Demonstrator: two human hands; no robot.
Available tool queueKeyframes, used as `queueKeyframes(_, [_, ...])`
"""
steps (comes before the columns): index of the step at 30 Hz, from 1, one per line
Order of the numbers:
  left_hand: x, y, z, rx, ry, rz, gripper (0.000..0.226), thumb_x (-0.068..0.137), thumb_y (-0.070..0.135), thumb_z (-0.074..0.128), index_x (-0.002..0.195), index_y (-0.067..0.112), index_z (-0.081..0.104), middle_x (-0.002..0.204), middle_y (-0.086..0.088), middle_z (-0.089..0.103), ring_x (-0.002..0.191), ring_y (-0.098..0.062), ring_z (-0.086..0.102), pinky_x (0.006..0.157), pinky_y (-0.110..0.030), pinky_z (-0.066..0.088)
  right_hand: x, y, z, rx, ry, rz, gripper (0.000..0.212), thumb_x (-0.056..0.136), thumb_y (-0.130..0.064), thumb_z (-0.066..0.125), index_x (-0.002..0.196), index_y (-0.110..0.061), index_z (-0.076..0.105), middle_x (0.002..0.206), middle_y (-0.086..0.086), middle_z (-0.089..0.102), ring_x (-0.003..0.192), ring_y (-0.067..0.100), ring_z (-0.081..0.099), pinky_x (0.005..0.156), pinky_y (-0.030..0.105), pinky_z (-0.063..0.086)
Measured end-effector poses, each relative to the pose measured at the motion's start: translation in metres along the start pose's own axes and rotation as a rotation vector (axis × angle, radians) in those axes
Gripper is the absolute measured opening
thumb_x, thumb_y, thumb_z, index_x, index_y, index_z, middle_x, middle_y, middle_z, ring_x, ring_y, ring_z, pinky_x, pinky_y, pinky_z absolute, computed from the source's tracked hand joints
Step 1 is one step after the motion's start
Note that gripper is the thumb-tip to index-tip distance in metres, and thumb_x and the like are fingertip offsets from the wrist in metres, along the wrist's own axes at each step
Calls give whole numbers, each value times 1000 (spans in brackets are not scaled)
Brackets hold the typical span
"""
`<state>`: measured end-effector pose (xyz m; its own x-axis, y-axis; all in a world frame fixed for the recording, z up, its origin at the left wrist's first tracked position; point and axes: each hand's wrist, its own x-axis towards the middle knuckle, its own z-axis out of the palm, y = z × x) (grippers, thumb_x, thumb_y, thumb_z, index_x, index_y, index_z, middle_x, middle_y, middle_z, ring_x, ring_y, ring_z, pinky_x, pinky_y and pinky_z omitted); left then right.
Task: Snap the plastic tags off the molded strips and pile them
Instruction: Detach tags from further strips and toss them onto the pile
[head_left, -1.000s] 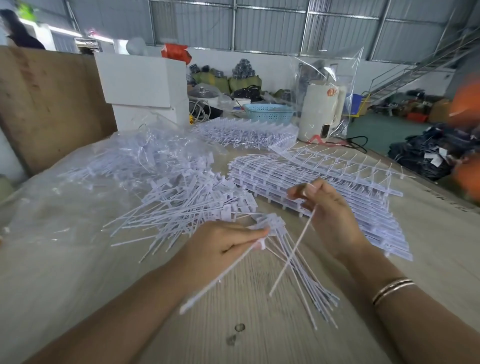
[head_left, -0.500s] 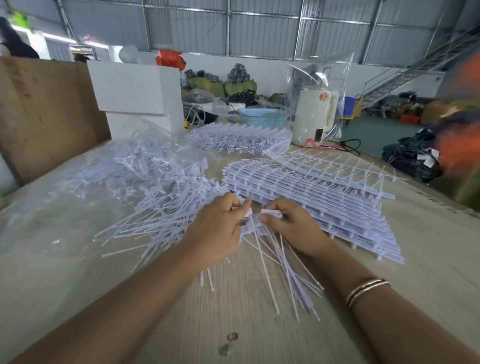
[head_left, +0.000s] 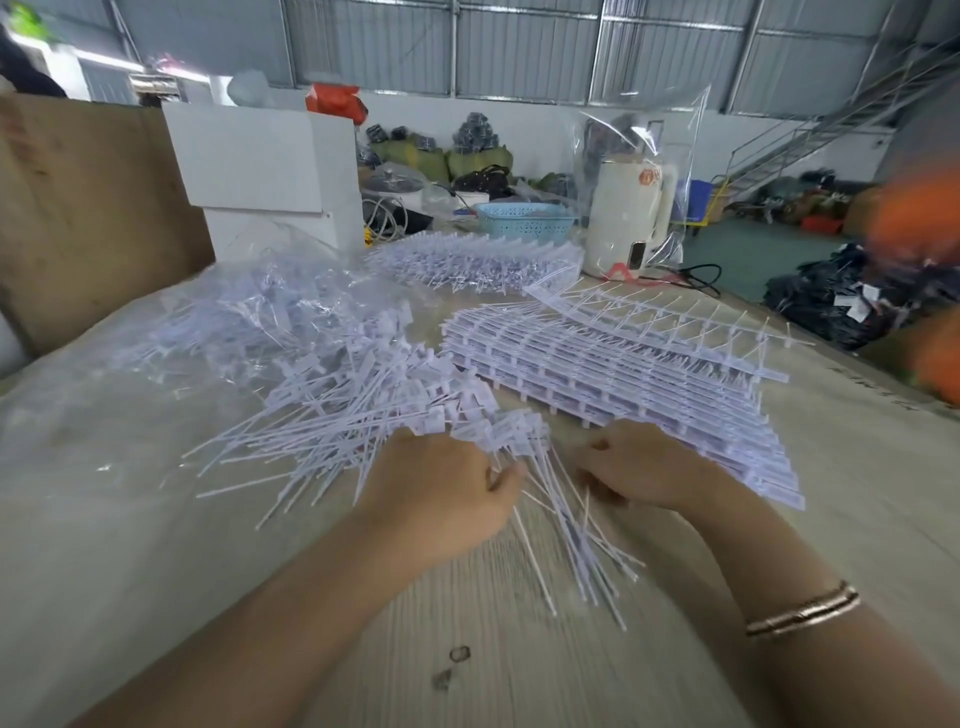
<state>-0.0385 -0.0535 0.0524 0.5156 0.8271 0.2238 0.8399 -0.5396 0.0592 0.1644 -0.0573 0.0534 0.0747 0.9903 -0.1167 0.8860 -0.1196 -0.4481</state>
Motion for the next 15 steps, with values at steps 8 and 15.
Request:
queueKeyframes(8, [1, 4, 23, 100, 88, -71, 68, 78, 76, 8, 74, 21, 47, 80, 0, 62, 82, -20, 59, 82, -39, 36, -16, -30, 18, 437, -29, -146, 18, 86, 3, 49, 87, -11, 61, 78, 11, 67, 62, 13, 61, 65, 26, 54])
queueKeyframes(15, [1, 2, 17, 144, -48, -73, 49, 83, 66, 39, 87, 19, 55, 91, -1, 62, 93, -22, 58, 80, -37, 33, -15, -36, 27, 710, -135, -198, 35, 82, 16, 32, 83, -11, 55, 73, 9, 71, 62, 14, 63, 62, 24, 52])
